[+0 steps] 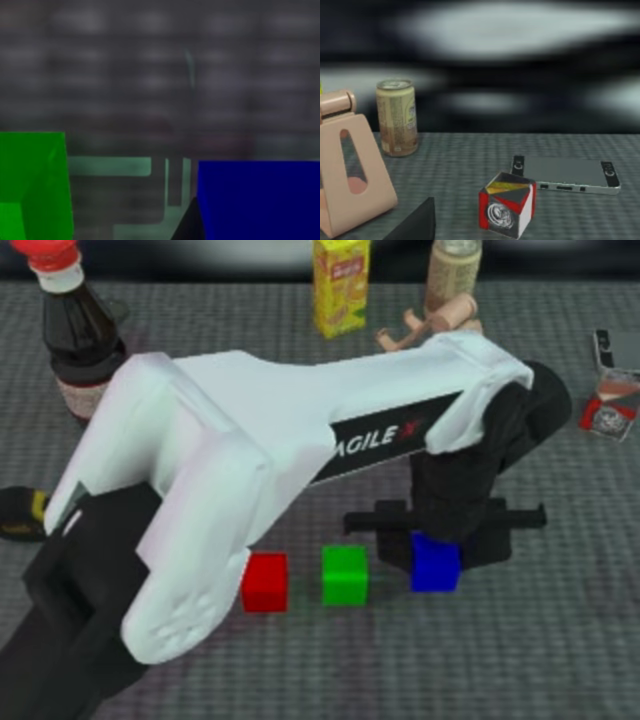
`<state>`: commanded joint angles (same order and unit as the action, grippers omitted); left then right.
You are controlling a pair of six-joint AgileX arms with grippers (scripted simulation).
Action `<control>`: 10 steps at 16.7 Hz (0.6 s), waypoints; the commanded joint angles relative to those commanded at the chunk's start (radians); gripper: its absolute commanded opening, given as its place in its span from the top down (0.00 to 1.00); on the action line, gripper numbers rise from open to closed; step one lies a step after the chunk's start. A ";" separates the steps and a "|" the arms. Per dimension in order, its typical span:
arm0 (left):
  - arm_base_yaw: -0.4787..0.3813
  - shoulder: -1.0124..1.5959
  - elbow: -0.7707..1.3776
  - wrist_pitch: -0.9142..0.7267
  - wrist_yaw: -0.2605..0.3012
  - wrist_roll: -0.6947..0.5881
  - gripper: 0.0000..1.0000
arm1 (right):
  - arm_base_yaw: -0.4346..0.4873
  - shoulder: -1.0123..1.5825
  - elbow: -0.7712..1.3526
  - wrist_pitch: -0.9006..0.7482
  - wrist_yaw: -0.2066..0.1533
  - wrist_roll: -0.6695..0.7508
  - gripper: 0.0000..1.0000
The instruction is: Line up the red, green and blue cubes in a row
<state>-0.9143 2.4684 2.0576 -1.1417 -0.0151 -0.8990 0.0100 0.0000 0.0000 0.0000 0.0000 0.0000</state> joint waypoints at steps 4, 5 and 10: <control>0.000 0.000 0.000 0.000 0.000 0.000 0.77 | 0.000 0.000 0.000 0.000 0.000 0.000 0.00; 0.000 0.000 0.000 0.000 0.000 0.000 0.70 | 0.000 0.000 0.000 0.000 0.000 0.000 0.00; 0.000 0.000 0.000 0.000 0.000 0.000 0.32 | 0.000 0.000 0.000 0.000 0.000 0.000 0.00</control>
<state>-0.9143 2.4684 2.0576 -1.1417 -0.0151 -0.8990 0.0100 0.0000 0.0000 0.0000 0.0000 0.0000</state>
